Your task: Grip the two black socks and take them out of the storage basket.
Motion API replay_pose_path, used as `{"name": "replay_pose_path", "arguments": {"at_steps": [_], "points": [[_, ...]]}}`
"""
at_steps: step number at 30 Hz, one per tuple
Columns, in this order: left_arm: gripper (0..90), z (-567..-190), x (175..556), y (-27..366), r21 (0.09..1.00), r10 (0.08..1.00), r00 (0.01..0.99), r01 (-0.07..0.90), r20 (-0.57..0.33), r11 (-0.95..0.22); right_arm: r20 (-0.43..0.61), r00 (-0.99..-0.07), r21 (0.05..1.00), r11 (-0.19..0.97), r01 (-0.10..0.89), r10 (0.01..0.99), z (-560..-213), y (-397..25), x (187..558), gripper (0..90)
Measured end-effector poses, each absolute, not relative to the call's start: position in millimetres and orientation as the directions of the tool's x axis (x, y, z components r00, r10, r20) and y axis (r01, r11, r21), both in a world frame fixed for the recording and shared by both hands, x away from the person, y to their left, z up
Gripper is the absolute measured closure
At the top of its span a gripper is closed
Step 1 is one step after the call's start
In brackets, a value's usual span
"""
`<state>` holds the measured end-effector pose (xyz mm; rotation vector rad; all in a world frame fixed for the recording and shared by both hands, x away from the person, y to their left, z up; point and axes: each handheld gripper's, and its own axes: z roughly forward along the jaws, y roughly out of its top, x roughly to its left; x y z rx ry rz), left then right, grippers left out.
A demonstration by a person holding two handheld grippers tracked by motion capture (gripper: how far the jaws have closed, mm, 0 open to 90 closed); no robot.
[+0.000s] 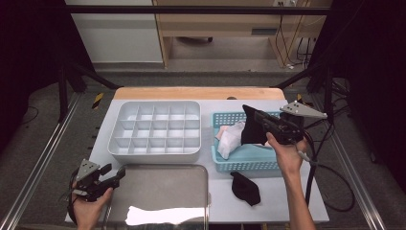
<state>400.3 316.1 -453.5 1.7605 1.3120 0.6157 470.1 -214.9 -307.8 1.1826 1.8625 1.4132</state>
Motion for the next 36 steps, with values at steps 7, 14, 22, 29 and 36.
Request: {"name": "replay_pose_path", "arguments": {"at_steps": [7,14,22,29,36], "points": [[38.5,-453,400,315,0.844,0.937,0.335,0.526,-0.094,-0.104,0.086,-0.524,0.954,0.081,0.289,0.847,-292,-211,452,83.6],[38.6,-453,400,316,0.846,0.937,0.335,0.524,-0.096,-0.1,0.081,-0.572,0.958,0.095,0.271,0.816,-290,-204,431,83.6],[38.8,-452,399,314,0.849,0.937,0.339,0.517,-0.089,-0.106,0.081,-0.621,0.963,0.099,0.249,0.78,-292,-197,402,83.6],[38.9,-452,399,314,0.849,0.937,0.337,0.518,-0.089,-0.106,0.088,-0.668,0.963,0.108,0.245,0.739,-298,-190,380,83.5],[38.9,-452,399,313,0.851,0.936,0.341,0.514,-0.087,-0.108,0.135,-0.694,0.942,0.126,0.311,0.707,-328,-179,373,83.5]]}}
